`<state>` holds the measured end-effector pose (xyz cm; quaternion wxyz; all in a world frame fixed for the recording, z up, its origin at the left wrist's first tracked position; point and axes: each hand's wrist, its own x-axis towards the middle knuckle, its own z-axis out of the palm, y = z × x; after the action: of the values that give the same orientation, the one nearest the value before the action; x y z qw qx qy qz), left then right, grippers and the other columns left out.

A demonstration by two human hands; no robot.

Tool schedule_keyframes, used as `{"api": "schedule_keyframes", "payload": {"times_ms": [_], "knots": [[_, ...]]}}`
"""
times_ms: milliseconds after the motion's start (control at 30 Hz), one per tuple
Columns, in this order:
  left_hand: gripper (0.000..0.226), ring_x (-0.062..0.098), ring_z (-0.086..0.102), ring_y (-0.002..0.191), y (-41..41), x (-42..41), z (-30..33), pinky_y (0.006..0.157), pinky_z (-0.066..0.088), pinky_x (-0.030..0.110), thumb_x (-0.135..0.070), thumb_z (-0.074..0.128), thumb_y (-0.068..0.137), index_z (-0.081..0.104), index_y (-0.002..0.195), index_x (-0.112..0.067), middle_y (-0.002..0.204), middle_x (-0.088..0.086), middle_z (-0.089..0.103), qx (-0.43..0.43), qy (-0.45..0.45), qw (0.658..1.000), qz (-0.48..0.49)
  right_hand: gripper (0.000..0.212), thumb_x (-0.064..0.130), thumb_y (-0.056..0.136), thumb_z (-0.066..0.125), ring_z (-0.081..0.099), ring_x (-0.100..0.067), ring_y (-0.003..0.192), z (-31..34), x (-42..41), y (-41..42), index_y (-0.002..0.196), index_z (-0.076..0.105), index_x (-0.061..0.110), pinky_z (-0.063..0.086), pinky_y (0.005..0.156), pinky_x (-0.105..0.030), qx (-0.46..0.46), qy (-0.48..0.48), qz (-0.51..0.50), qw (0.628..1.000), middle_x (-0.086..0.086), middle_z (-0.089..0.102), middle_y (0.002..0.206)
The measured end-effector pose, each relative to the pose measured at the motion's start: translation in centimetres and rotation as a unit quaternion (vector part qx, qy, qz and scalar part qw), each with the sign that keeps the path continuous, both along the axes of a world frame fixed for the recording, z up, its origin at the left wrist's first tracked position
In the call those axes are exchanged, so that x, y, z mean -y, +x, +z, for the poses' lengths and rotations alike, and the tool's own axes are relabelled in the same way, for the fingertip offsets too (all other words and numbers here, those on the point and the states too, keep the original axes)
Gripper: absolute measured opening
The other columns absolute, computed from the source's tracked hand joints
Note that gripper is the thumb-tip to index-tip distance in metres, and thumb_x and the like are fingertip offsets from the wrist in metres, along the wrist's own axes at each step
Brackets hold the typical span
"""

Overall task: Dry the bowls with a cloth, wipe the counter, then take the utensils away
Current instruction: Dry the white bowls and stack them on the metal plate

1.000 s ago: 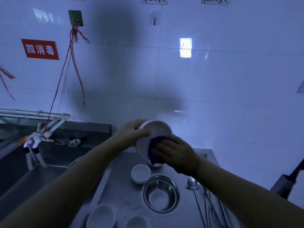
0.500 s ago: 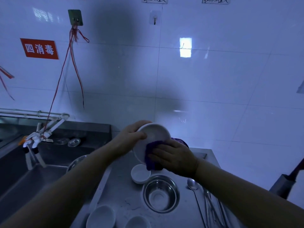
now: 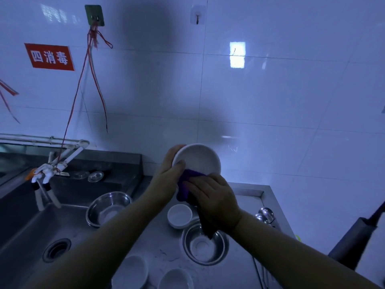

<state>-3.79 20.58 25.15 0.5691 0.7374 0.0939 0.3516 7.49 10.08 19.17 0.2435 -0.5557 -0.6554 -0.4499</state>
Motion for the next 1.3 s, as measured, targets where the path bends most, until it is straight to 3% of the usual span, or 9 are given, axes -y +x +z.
{"api": "schedule_keyframes", "payload": {"times_ms": [200,400,533,700,867,933,1100,1167,1300], "knots": [[0.04,0.022,0.059,0.095,-1.0,-3.3,3.1,0.078,0.048,0.036,-0.018,0.054,0.076,0.059,0.114,-0.026,0.108,0.008,0.062,-0.245,0.059,0.955,-0.159,0.016,0.024,0.088,0.065,0.066,-0.018,0.094,0.0,1.3,3.0,0.101,0.072,0.015,0.05,0.088,-0.032,0.16,-0.077,0.065,0.982,-0.004,0.072,0.101],[0.043,0.01,0.053,0.093,-0.1,0.5,-1.1,0.06,0.052,0.018,-0.007,0.05,0.091,0.04,0.115,-0.042,0.11,-0.009,0.048,-0.027,-0.031,0.999,0.021,0.024,0.03,0.089,0.063,0.068,-0.019,0.093,0.3,-0.1,-0.2,0.1,0.071,0.01,0.053,0.082,-0.035,-0.049,-0.01,-0.038,0.998,-0.006,0.072,0.103],[0.035,0.013,0.051,0.101,-0.3,0.2,-1.6,0.076,0.049,0.026,-0.009,0.039,0.098,0.041,0.126,-0.029,0.114,-0.01,0.047,0.005,-0.042,0.999,0.027,0.029,0.03,0.086,0.066,0.066,-0.018,0.098,-0.1,-0.3,-2.1,0.106,0.069,0.009,0.053,0.088,-0.035,-0.106,-0.047,-0.021,0.993,-0.007,0.07,0.108],[0.03,0.0,0.054,0.09,-1.0,-1.6,-0.3,0.071,0.046,0.012,-0.011,0.042,0.094,0.052,0.118,-0.026,0.11,-0.003,0.056,-0.037,0.028,0.999,-0.029,0.032,0.024,0.087,0.063,0.062,-0.019,0.107,1.2,1.6,0.0,0.116,0.064,0.01,0.046,0.099,-0.034,0.033,-0.171,-0.012,0.985,-0.007,0.066,0.118],[0.03,0.012,0.058,0.094,-1.3,-1.6,-0.4,0.081,0.047,0.023,-0.02,0.045,0.081,0.058,0.107,-0.027,0.105,0.003,0.062,-0.035,-0.004,0.996,-0.077,0.053,0.02,0.077,0.074,0.056,-0.022,0.12,2.9,2.3,1.4,0.126,0.058,0.011,0.029,0.108,-0.035,0.113,-0.22,-0.087,0.965,-0.009,0.059,0.129],[0.029,0.011,0.058,0.097,-1.1,-1.3,-0.8,0.083,0.046,0.021,-0.016,0.045,0.086,0.058,0.112,-0.02,0.107,0.005,0.062,-0.037,-0.003,0.996,-0.083,0.07,0.025,0.07,0.077,0.047,-0.022,0.129,3.1,2.1,0.4,0.133,0.051,0.01,0.021,0.11,-0.038,0.073,-0.246,-0.133,0.957,-0.01,0.05,0.138],[0.032,0.01,0.057,0.102,-0.6,-1.1,-1.2,0.086,0.046,0.018,0.0,0.037,0.095,0.054,0.119,-0.015,0.112,0.005,0.06,-0.058,0.011,0.997,-0.047,0.104,0.025,0.076,0.074,-0.012,-0.019,0.139,1.8,0.6,-1.9,0.147,-0.002,0.013,-0.018,0.107,-0.036,-0.017,-0.325,-0.168,0.931,-0.007,-0.01,0.151],[0.032,0.011,0.057,0.101,-0.7,-1.3,-1.1,0.083,0.048,0.02,-0.005,0.036,0.097,0.056,0.116,-0.021,0.11,0.002,0.061,-0.06,0.013,0.997,-0.04,0.099,0.023,0.076,0.073,-0.004,-0.02,0.143,1.3,0.1,-2.8,0.149,0.007,0.014,-0.013,0.11,-0.037,-0.033,-0.31,-0.143,0.939,-0.008,0.0,0.155],[0.034,0.007,0.056,0.098,-1.2,-1.9,-1.0,0.077,0.047,0.022,-0.011,0.036,0.098,0.058,0.11,-0.034,0.109,-0.007,0.06,-0.08,0.011,0.996,-0.028,0.073,0.021,0.069,0.081,0.045,-0.016,0.13,1.1,1.0,-2.8,0.134,0.049,0.018,0.027,0.11,-0.034,-0.029,-0.275,-0.036,0.96,-0.002,0.05,0.14]]}}
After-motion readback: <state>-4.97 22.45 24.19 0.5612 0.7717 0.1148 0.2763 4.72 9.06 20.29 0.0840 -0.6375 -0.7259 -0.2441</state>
